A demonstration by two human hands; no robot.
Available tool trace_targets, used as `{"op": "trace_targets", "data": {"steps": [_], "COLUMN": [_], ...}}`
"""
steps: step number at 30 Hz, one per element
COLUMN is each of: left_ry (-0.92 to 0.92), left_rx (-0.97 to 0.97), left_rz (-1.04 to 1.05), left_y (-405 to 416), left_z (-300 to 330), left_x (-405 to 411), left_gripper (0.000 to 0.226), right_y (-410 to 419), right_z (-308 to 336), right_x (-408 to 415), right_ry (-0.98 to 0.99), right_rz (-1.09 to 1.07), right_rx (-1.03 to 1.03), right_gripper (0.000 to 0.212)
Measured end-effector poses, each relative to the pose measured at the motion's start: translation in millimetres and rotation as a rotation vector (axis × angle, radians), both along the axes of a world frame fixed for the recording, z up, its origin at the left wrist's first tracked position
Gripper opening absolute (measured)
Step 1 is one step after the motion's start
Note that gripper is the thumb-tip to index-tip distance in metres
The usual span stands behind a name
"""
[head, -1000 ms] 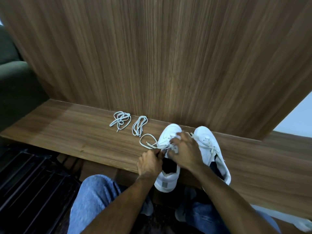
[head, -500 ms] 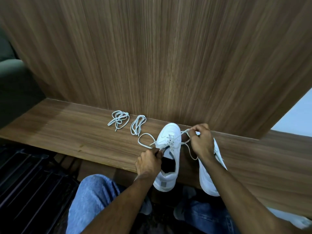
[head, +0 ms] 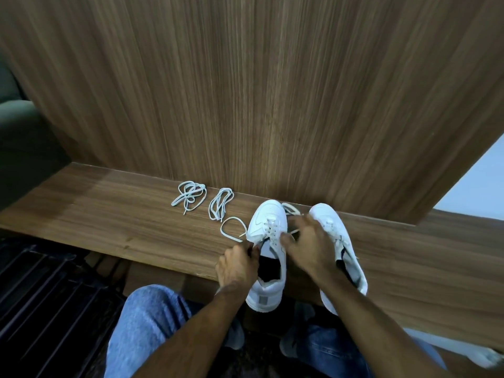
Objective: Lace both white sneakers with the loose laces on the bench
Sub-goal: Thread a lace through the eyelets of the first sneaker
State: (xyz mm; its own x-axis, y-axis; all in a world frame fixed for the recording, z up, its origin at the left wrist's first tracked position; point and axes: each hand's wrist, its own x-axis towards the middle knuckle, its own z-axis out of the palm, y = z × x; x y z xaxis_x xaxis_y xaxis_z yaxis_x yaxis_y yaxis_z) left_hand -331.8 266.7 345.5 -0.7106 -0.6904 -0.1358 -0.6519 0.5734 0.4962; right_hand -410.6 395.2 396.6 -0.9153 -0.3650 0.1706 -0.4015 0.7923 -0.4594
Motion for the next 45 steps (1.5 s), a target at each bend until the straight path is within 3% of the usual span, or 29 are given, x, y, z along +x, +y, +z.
{"op": "trace_targets", "data": {"steps": [3, 5, 7, 11, 16, 18, 20, 23, 28, 30, 31, 34, 36, 39, 42, 45], "left_ry": [0.013, 0.02, 0.058, 0.257, 0.304, 0.305, 0.259, 0.143, 0.021, 0.07, 0.145, 0.503, 0.583, 0.525, 0.36, 0.146], "left_rx": [0.007, 0.011, 0.051, 0.38, 0.439, 0.289, 0.008, -0.34, -0.543, -0.415, -0.263, 0.521, 0.789, 0.573, 0.089, -0.338], "left_rz": [0.018, 0.018, 0.039, 0.194, 0.198, 0.098, -0.087, -0.363, -0.527, -0.434, -0.307, 0.203, 0.386, 0.153, -0.306, -0.541], "left_y": [-1.3, -1.8, -2.8, -11.8, -12.1, -11.6, -8.9, -1.4, -4.7, -6.1, -8.6, -16.2, -21.2, -24.3, -24.3, -17.8], "left_z": [-1.8, -0.5, 2.6, -0.2, 3.6, 7.3, 11.2, 18.5, 21.9, 25.3, 22.4, 16.2, 10.1, 4.5, 10.1, 24.2], "left_x": [3.4, 4.6, 6.2, 4.5, 1.3, -1.4, -7.4, -21.0, -37.6, -37.0, -36.3, -36.5, -37.5, -36.8, -34.4, -35.2], "left_gripper": [0.045, 0.045, 0.04, 0.029, 0.017, 0.008, 0.025, 0.03, 0.029, 0.026, 0.023, 0.011, 0.017, 0.015, 0.023, 0.03], "right_y": [-16.8, -21.8, -20.6, -12.3, -10.4, -10.7, -10.9, -10.8, -11.1, -10.2, -9.9, -8.7, -8.7, -8.6, -8.8, -9.6], "right_z": [-17.0, -22.4, -24.1, -26.3, -30.0, -30.9, -30.9, -29.1, -30.2, -32.4, -33.6, -36.9, -38.2, -37.7, -37.7, -37.9], "right_x": [24.3, 28.6, 23.3, 8.0, 3.1, 4.4, 5.7, 5.9, 4.7, 3.5, 3.2, 3.0, 2.9, 2.8, 3.6, 5.4], "right_ry": [-0.084, -0.059, -0.102, -0.364, -0.416, -0.375, -0.349, -0.329, -0.303, -0.297, -0.299, -0.314, -0.315, -0.304, -0.293, -0.266], "right_rz": [0.086, 0.042, -0.046, -0.214, -0.208, -0.193, -0.167, -0.115, -0.102, -0.105, -0.107, -0.105, -0.101, -0.105, -0.107, -0.108], "right_rx": [0.177, 0.173, 0.06, -0.267, -0.295, -0.245, -0.2, -0.142, -0.13, -0.134, -0.135, -0.15, -0.16, -0.159, -0.156, -0.155], "right_gripper": [0.051, 0.045, 0.041, 0.032, 0.024, 0.023, 0.025, 0.025, 0.019, 0.018, 0.019, 0.026, 0.028, 0.03, 0.022, 0.019]}}
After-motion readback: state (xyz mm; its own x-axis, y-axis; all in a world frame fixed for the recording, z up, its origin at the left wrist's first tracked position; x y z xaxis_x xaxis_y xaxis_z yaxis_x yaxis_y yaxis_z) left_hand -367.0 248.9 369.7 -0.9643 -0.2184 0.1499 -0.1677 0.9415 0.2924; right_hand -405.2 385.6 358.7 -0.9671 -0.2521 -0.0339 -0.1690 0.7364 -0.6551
